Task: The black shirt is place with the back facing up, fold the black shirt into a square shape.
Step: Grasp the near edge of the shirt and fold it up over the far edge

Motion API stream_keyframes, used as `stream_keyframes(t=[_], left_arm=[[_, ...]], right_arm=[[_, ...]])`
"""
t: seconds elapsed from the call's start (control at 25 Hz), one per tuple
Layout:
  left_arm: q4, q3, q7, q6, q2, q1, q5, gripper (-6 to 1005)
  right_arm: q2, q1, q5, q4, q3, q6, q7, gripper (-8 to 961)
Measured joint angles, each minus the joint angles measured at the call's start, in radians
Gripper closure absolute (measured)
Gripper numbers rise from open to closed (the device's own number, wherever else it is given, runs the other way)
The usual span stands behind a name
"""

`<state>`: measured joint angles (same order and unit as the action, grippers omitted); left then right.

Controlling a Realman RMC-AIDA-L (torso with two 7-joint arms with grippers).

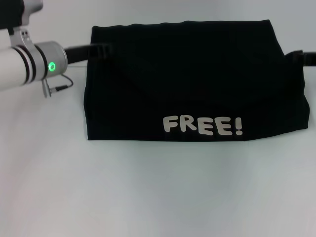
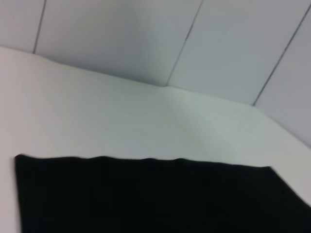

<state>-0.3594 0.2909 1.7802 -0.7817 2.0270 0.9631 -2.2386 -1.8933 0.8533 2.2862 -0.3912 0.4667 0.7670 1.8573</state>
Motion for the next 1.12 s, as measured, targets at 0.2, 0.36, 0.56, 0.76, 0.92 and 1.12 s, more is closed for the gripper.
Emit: stream_keyframes(t=[0.2, 0.36, 0.56, 0.76, 0.92, 1.12], left_arm=[[0.014, -0.001, -0.053, 0.083, 0.043, -0.016, 0.004, 806], [0.02, -0.001, -0.08, 0.1, 0.059, -0.018, 0.008, 793], [0.025, -0.001, -0.082, 0.096, 0.06, -0.019, 0.008, 777], [0.025, 0.0, -0.081, 0.096, 0.057, -0.016, 0.007, 761], [0.018, 0.007, -0.075, 0.103, 0.055, -0.016, 0.003, 748], [-0.02, 0.008, -0.059, 0.12, 0.05, -0.04, 0.006, 465]], right_arm=[[-0.028, 0.006, 0.0, 0.052, 0.002, -0.094, -0.041, 904], [-0.059, 0.0, 0.0, 0.057, 0.002, -0.16, -0.046, 901], [-0.069, -0.014, -0.001, 0.058, -0.011, -0.171, -0.038, 897], [-0.076, -0.024, -0.001, 0.042, -0.004, -0.155, -0.043, 788], [-0.082, -0.027, -0.001, 0.012, -0.008, -0.158, -0.044, 637], [-0.091, -0.03, -0.001, -0.048, 0.0, -0.143, -0.042, 442]])
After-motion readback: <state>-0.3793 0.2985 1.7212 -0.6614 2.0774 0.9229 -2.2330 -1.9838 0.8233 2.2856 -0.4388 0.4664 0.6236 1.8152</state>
